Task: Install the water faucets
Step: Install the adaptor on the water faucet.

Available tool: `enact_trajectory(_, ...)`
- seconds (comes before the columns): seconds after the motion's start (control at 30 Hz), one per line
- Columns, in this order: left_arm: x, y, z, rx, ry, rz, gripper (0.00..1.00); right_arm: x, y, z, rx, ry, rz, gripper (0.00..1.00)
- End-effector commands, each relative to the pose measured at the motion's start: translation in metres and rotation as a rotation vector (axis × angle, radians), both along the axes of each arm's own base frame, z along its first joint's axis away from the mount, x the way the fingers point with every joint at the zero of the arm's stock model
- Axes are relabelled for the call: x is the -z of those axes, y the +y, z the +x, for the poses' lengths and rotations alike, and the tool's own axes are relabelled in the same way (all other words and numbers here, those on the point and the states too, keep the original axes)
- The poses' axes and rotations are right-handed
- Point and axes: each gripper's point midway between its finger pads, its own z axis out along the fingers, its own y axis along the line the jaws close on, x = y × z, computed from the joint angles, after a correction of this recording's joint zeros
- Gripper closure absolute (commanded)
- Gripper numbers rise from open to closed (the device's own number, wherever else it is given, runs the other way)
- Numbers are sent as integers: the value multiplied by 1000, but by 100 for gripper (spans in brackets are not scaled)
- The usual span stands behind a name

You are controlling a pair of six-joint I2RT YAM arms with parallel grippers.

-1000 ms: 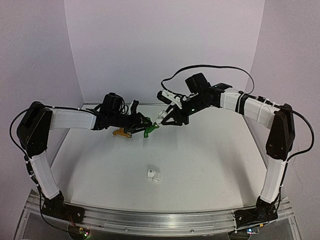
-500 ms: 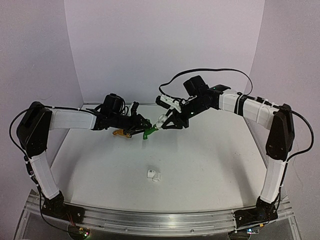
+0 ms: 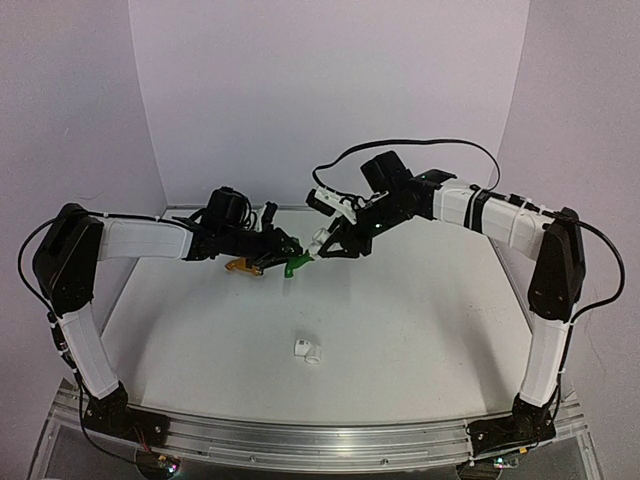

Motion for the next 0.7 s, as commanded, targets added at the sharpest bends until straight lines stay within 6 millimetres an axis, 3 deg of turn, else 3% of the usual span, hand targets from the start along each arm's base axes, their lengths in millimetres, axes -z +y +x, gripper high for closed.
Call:
enact_trajectory(0.0,-95,-21,-12,86,-226,-150,100,-10,22,10,52,13,110,100)
enact_trajectory(0.67,-118,-22,8,13,-324,-168,100,-19,45,26,413,257,328,100)
